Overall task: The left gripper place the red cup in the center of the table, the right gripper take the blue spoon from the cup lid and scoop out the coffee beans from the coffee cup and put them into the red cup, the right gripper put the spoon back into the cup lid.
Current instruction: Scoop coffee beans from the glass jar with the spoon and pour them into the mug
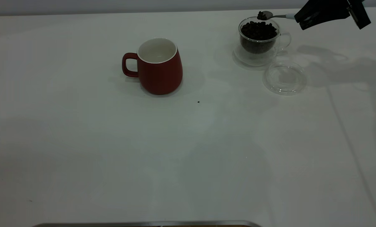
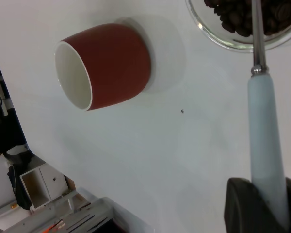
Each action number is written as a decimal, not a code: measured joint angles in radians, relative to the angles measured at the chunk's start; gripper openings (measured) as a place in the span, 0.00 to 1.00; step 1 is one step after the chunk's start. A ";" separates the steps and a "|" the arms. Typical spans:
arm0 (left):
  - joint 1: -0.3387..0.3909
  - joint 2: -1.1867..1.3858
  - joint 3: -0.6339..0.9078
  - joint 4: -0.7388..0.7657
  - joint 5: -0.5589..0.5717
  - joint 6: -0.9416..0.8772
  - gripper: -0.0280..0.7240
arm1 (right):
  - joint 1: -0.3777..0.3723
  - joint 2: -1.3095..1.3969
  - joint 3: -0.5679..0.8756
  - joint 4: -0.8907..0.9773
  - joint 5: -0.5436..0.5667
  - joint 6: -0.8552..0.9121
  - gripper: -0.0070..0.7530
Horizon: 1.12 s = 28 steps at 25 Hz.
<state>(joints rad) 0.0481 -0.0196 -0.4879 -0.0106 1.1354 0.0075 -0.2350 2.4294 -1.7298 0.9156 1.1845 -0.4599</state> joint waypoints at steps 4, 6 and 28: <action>0.000 0.000 0.000 0.000 0.000 -0.001 0.66 | 0.000 0.000 0.000 0.000 0.000 0.000 0.16; 0.000 0.000 0.000 0.000 0.000 -0.001 0.66 | 0.000 0.000 0.000 0.000 0.000 0.000 0.16; 0.000 0.000 0.000 0.000 0.000 -0.001 0.66 | 0.000 -0.021 0.000 0.051 0.000 0.000 0.16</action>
<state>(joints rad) 0.0481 -0.0196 -0.4879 -0.0106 1.1354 0.0063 -0.2350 2.4081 -1.7298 0.9664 1.1845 -0.4598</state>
